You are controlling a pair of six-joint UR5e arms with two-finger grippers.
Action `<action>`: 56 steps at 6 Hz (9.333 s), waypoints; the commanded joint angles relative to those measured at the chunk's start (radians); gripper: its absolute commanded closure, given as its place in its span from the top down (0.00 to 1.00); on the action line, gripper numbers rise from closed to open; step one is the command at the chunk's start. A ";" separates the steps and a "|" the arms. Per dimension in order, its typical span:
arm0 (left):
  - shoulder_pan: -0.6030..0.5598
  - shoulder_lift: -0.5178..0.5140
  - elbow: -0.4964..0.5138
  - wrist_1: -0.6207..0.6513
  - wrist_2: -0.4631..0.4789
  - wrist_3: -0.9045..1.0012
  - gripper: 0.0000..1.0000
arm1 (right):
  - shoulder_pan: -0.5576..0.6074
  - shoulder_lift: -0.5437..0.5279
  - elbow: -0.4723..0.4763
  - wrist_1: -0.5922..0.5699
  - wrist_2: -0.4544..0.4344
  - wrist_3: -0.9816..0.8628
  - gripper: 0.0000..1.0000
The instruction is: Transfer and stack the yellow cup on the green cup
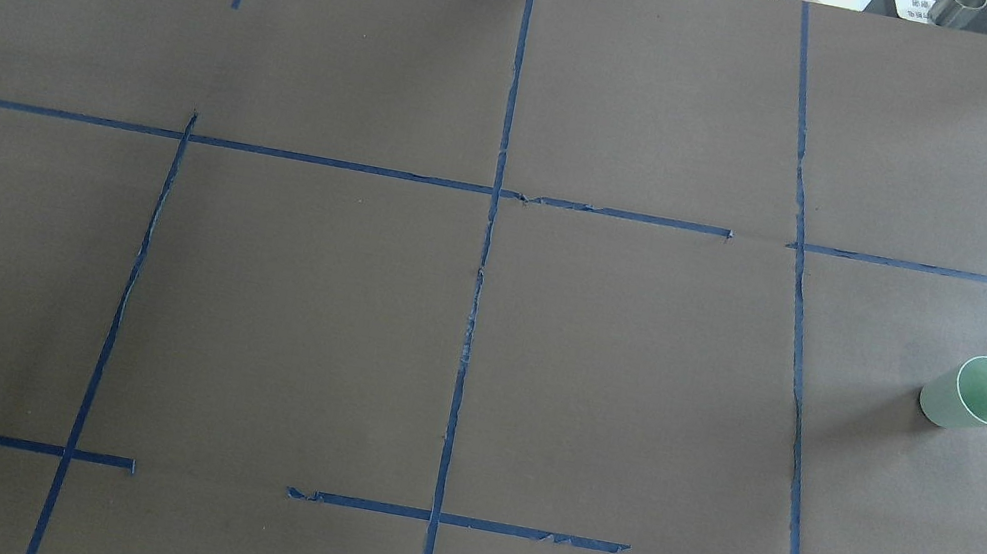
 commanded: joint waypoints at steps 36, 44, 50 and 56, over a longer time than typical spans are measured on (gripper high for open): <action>1.496 0.291 0.003 0.388 0.896 -3.178 0.56 | -0.004 0.008 0.024 0.016 0.045 0.001 1.00; 0.844 0.294 0.000 0.032 1.533 -2.411 0.48 | -0.004 0.008 0.014 0.014 0.074 0.003 1.00; 0.653 -0.099 0.313 -0.987 1.446 -1.487 0.31 | -0.012 0.006 -0.008 0.013 0.075 0.006 1.00; 0.805 -0.638 0.319 -1.096 1.411 -1.054 0.29 | -0.013 0.009 0.003 0.016 0.094 0.006 1.00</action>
